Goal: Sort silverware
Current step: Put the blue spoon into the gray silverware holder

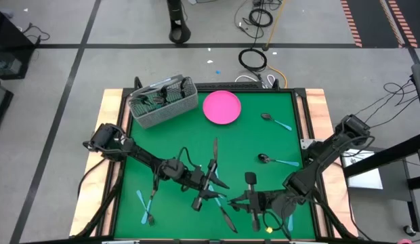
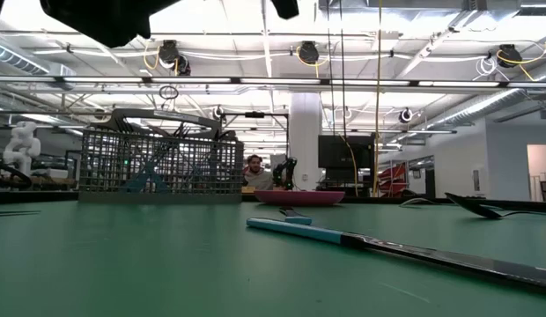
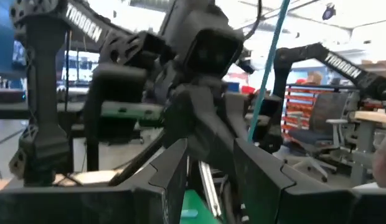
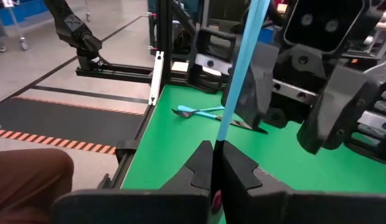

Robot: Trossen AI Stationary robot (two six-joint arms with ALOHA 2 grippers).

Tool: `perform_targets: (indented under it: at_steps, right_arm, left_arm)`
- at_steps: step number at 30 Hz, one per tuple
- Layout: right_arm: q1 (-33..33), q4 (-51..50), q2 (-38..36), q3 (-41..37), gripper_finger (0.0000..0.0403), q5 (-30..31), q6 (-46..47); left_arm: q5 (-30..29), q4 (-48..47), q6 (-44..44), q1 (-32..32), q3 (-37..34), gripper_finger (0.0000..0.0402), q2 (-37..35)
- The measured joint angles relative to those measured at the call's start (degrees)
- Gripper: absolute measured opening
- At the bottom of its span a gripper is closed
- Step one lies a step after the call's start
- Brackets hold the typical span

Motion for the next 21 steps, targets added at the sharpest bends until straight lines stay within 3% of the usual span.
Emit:
perform_targets:
  at_steps: [9,16,21]
  right_arm:
    - [-3.6,-0.1,0.0,0.0,0.0000,-3.1,-1.3]
    - [-4.2,-0.2,0.0,0.0,0.0000,-3.3,-1.5]
    - [-4.6,-0.3,0.0,0.0,0.0000,-3.3,-1.6]
  left_arm:
    - [4.6,0.3,1.4,0.0,0.0,0.0132,0.0]
    - [4.9,0.4,1.4,0.0,0.0,0.0131,0.0]
    - [4.9,0.4,1.4,0.0,0.0,0.0104,0.0]
